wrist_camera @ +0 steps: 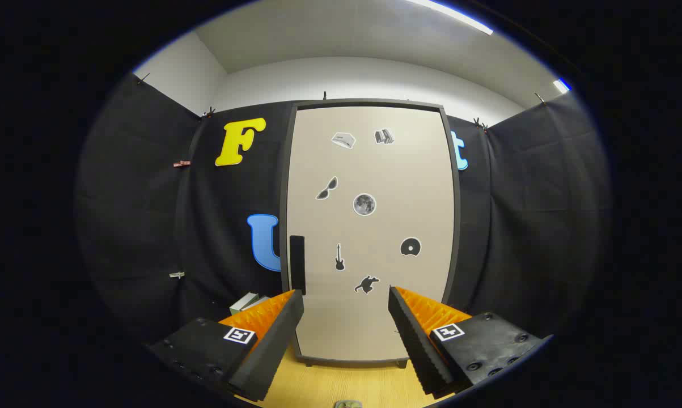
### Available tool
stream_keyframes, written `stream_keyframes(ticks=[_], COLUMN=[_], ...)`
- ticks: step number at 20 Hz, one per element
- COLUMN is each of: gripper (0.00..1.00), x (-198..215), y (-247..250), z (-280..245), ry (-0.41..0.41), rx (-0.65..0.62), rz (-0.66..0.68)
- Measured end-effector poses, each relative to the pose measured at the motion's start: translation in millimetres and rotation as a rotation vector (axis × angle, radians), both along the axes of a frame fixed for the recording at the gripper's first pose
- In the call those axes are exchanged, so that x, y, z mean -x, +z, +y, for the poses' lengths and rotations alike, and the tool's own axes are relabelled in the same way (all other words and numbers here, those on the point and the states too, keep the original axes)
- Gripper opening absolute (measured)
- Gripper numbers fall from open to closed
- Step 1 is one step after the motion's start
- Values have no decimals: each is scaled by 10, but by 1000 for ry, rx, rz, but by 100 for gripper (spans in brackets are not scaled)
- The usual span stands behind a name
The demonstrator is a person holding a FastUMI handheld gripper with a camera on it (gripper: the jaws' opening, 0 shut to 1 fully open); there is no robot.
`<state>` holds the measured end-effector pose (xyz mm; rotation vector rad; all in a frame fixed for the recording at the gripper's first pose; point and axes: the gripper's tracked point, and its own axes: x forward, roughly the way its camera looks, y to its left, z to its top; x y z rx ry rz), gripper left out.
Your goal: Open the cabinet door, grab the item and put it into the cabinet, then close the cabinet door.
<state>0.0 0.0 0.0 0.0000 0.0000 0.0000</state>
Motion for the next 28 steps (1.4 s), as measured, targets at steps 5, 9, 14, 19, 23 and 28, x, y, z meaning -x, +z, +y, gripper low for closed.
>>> stream_keyframes(ticks=[5, 9, 14, 19, 23, 28], gripper=[97, 97, 97, 97, 97, 97], x=[1, -9, -50, -101, -194, -439], y=[3, -23, -25, -4, 13, -79], z=[-1, -15, 16, 96, 186, 450], ry=[-3, -6, -1, 6, 10, 51], rx=[9, 9, 6, 7, 8, 31], rz=[3, 6, 5, -3, -12, 6])
